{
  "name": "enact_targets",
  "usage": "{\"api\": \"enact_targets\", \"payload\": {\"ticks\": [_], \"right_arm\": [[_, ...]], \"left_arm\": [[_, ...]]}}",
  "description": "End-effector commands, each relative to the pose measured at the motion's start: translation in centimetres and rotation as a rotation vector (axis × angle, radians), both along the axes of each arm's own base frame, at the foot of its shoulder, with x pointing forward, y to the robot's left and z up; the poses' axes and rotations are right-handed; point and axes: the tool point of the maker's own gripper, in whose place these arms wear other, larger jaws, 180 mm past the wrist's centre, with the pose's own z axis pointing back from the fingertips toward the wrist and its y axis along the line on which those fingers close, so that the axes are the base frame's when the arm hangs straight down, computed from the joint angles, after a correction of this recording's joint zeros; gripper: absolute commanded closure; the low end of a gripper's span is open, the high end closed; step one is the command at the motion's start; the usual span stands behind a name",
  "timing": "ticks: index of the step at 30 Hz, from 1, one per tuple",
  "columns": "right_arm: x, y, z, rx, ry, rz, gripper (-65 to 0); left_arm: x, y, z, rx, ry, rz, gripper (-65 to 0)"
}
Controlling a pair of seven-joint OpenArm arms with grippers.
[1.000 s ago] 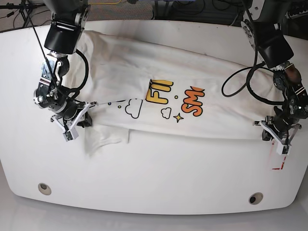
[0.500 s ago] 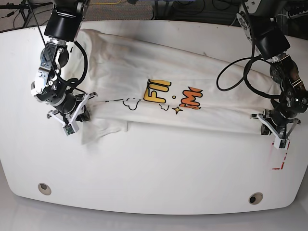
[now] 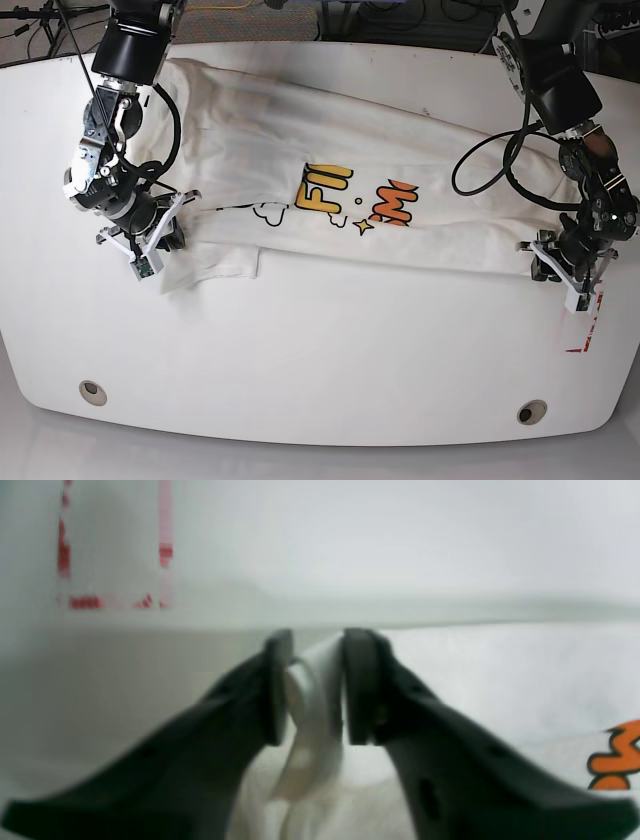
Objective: Fold the T-shirt properly
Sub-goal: 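Lift the folded edge with both grippers and pull it toward the collar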
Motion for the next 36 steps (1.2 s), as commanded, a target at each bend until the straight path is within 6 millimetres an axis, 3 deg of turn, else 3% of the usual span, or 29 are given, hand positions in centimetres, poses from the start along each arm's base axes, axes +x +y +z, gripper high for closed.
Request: {"api": "enact_targets", "payload": {"ticks": [1, 6, 8, 11, 16, 19, 23, 30, 36], "right_arm": [[0.5, -0.3, 1.3, -0.002, -0.045, 0.001, -3.0], [-0.3, -0.2, 1.3, -0.015, -0.046, 0.008, -3.0], [-0.7, -0.1, 1.2, -0.015, -0.042, 0.011, -3.0], [-1.4, -0.1, 0.5, -0.014, -0.024, 0.012, -3.0], [-1.9, 0.0, 0.1, -0.012, -0.012, 0.012, -3.0], [-2.2, 0.0, -0.1, -0.011, -0.004, 0.012, -3.0], [-2.5, 0.0, -0.4, -0.011, 0.005, 0.012, -3.0], [-2.6, 0.0, -0.5, -0.010, 0.008, 0.012, -3.0], [-2.4, 0.8, -0.6, 0.007, 0.003, 0.011, -3.0]], "left_arm": [[0.5, 0.0, 2.5, 0.023, -0.084, -0.022, -16.7], [-0.3, -1.0, 3.5, 0.020, -0.128, -0.074, -6.3], [-0.5, -1.2, 3.9, 0.018, -0.142, -0.080, -6.7], [-0.8, -1.3, 4.1, 0.008, -0.153, -0.087, -11.9], [-1.0, -1.3, 4.4, -0.004, -0.170, -0.085, -31.5], [-1.0, -1.3, 5.4, 0.014, -0.195, -0.090, -39.0], [-1.8, -2.8, 5.3, 0.074, -0.153, -0.184, -39.7], [-2.6, -1.1, 6.1, 0.112, -0.135, -0.137, -39.7], [0.1, 0.3, 6.6, -0.006, -0.212, -0.030, -44.0]]}}
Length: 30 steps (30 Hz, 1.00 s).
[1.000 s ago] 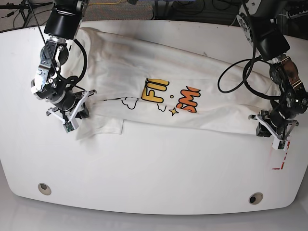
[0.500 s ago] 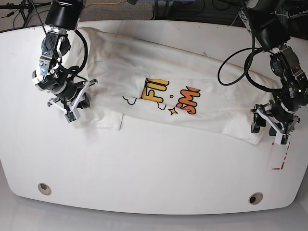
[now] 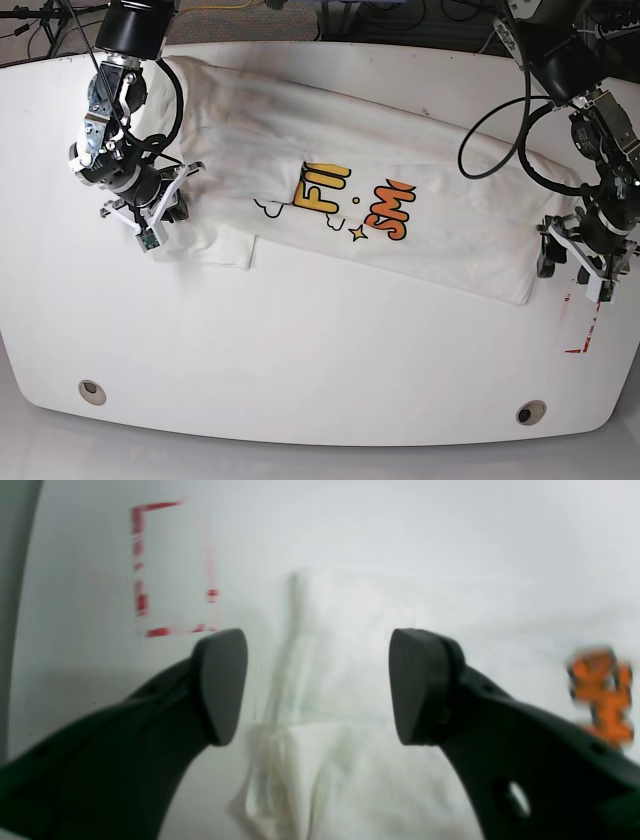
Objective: Fold the T-shirt properly
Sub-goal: 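Lift the folded edge with both grippers and pull it toward the collar, then shift the left gripper along the shirt edge while holding it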
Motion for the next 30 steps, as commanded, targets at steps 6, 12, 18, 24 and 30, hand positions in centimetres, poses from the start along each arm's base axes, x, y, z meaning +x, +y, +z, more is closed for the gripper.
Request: {"api": "enact_targets", "payload": {"ticks": [6, 12, 18, 24, 30], "right_arm": [[1.3, 0.6, 1.5, 0.025, -0.065, 0.003, -3.0], [1.3, 0.7, 1.5, 0.027, -0.065, 0.003, -3.0], [1.3, 0.7, 1.5, 0.027, -0.065, 0.003, -3.0], [1.3, 0.7, 1.5, 0.027, -0.067, 0.003, -3.0], [1.4, 0.6, 1.6, 0.025, -0.068, 0.004, -3.0]], "left_arm": [[5.1, 0.8, -0.1, -0.208, -0.068, 0.105, -46.7], [7.8, 1.1, -3.0, -0.334, -0.058, 0.170, -46.9], [9.9, 0.0, -5.4, -0.353, -0.053, 0.165, -46.7], [10.3, 0.6, -7.0, -0.357, -0.031, 0.202, -46.9], [10.3, 0.7, -8.2, -0.337, -0.018, 0.207, -47.1]]}}
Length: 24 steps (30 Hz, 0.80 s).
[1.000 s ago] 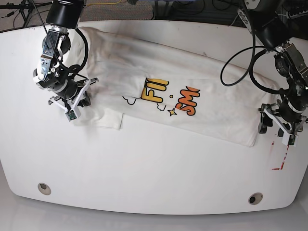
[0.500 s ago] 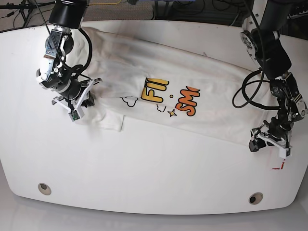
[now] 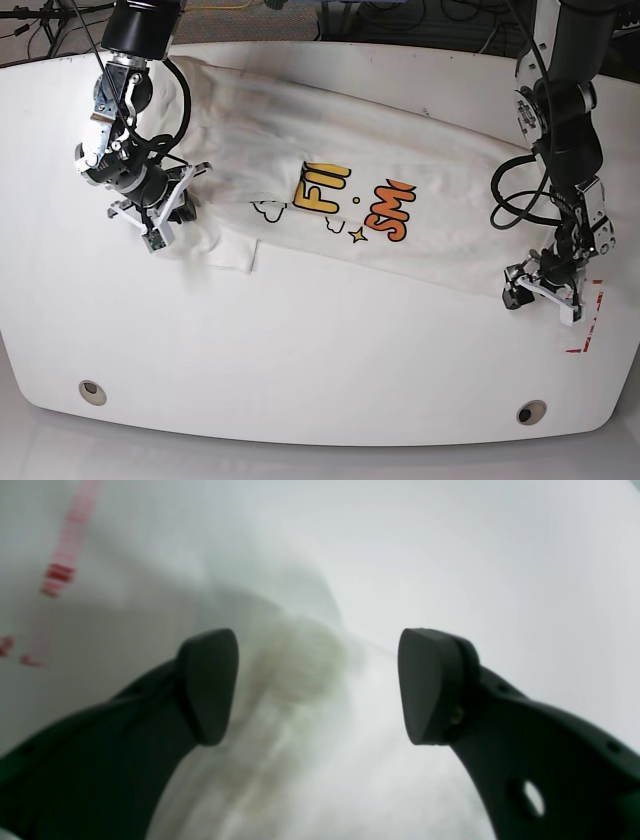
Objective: Fold the T-shirt properly
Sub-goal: 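Shift the left gripper along the shirt edge while holding it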
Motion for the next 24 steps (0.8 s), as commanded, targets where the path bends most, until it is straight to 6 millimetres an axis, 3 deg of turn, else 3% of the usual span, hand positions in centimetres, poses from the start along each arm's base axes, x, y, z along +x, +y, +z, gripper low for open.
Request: {"api": "enact_targets", "payload": {"ticks": [1, 10, 18, 20, 24], "right_arm": [[1.2, -0.3, 1.6, 0.001, -0.060, 0.001, -3.0], [1.3, -0.3, 1.8, 0.005, -0.071, -0.002, -3.0], [1.4, -0.1, 1.9, 0.015, -0.086, -0.001, -3.0], [1.4, -0.1, 1.9, 0.015, -0.086, -0.001, -3.0], [1.4, -0.1, 1.9, 0.015, -0.086, -0.001, -3.0]], "left_arm": [[1.6, 0.7, 2.2, 0.030, -0.072, 0.003, -47.1], [1.1, 1.0, 1.4, 0.094, -0.031, -0.026, -46.9], [1.2, -1.1, 0.6, 0.142, 0.000, -0.115, -46.3], [1.2, -1.2, 0.5, 0.141, 0.000, -0.117, -44.0], [1.2, -1.3, 0.5, 0.141, -0.001, -0.117, -28.1]]}}
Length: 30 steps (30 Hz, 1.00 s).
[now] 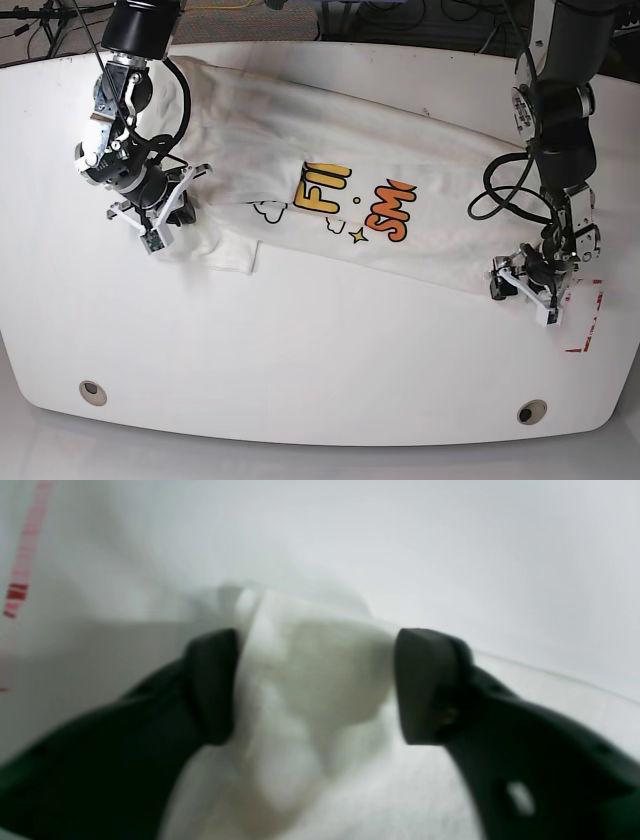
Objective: Fold the T-shirt properly
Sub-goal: 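Shift the left gripper along the shirt edge while holding it, then fold the held edge over toward the collar with both grippers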
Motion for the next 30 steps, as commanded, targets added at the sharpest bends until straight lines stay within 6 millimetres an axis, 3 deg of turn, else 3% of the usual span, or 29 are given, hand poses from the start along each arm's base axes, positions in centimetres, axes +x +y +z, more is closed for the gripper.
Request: {"api": "enact_targets", "payload": {"ticks": [1, 5, 7, 12, 16, 20, 24, 30], "right_arm": [[1.1, -0.2, 1.6, 0.006, -0.061, 0.000, -3.0], [1.2, -0.2, 1.6, 0.007, -0.061, 0.000, -3.0], [1.2, -0.2, 1.6, 0.007, -0.061, 0.000, -3.0], [1.6, -0.1, 2.0, 0.006, -0.073, 0.001, -2.9], [1.9, -0.2, 2.5, 0.002, -0.086, 0.003, -2.7], [2.1, -0.5, 3.2, -0.012, -0.105, 0.003, -2.7], [2.2, -0.3, 4.3, -0.028, -0.136, 0.011, -0.5], [1.6, -0.5, 5.0, -0.076, -0.115, 0.018, 0.0]], "left_arm": [[1.4, 0.9, 2.2, 0.010, -0.059, 0.011, -21.8], [1.5, 0.9, 2.4, 0.014, -0.064, 0.008, -5.0], [1.5, 0.9, 2.3, 0.016, -0.063, 0.008, -1.7], [1.5, 1.0, 2.5, 0.018, -0.068, 0.007, -1.1], [2.0, 1.0, 4.4, 0.040, -0.124, -0.023, 0.0], [1.2, 0.5, 5.3, 0.080, -0.134, -0.087, 0.0], [0.9, 0.5, 7.5, 0.146, -0.151, -0.131, 0.0], [-1.2, 1.5, 9.1, 0.232, -0.148, -0.129, 0.0]]}}
